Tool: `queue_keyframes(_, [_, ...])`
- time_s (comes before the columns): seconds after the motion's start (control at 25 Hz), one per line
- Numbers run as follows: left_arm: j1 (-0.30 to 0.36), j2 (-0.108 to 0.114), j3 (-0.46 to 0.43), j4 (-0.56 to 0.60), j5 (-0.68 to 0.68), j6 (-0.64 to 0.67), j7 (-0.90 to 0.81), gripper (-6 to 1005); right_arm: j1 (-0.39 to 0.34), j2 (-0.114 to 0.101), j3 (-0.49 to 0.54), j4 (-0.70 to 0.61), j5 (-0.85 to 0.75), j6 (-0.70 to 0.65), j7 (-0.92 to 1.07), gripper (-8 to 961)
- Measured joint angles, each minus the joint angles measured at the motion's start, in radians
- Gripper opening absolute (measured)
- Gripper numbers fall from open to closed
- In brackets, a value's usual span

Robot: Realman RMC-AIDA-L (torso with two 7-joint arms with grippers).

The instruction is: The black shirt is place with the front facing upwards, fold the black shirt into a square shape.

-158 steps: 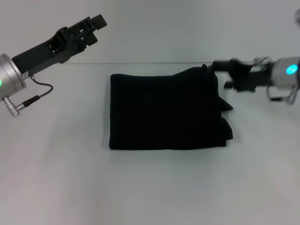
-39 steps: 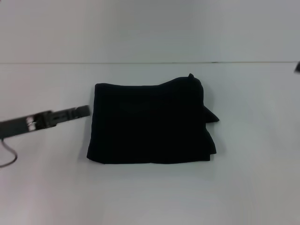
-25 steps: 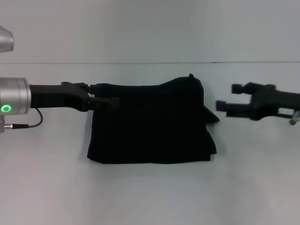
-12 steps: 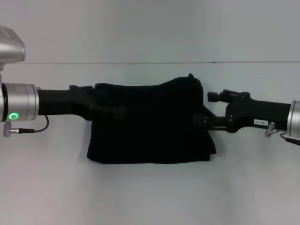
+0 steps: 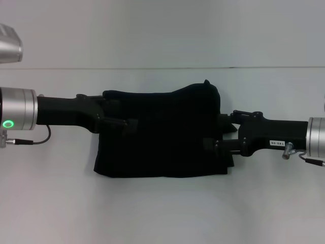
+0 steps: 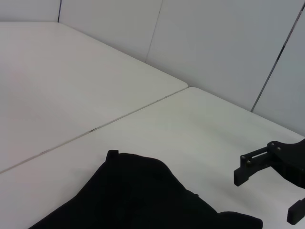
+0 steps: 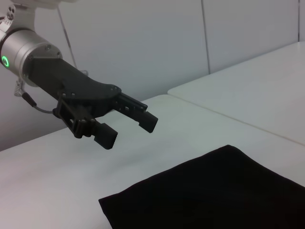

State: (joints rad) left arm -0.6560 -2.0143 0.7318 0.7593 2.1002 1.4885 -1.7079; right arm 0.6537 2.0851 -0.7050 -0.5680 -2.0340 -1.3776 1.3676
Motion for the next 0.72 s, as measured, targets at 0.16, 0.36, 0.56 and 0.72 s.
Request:
queue_keyframes(0.16, [0.001,0.000,0.001,0.000,0.004,0.001,0.000,952,-0.004,-0.001,0.001,-0.004,0.000,0.000,0.004,914])
queue_keyframes(0.36, [0.007,0.000,-0.007,0.000,0.013,0.004,-0.003,952,-0.006,-0.001,0.008,-0.007,0.003,0.001,0.005,915])
queue_keyframes(0.56, [0.014,0.000,-0.007,0.000,0.018,0.007,-0.011,952,-0.006,0.000,0.003,-0.005,0.004,-0.004,0.006,915])
queue_keyframes(0.72, [0.020,-0.001,-0.006,0.000,0.022,0.006,-0.009,952,-0.008,0.000,0.009,-0.004,0.004,-0.004,0.006,915])
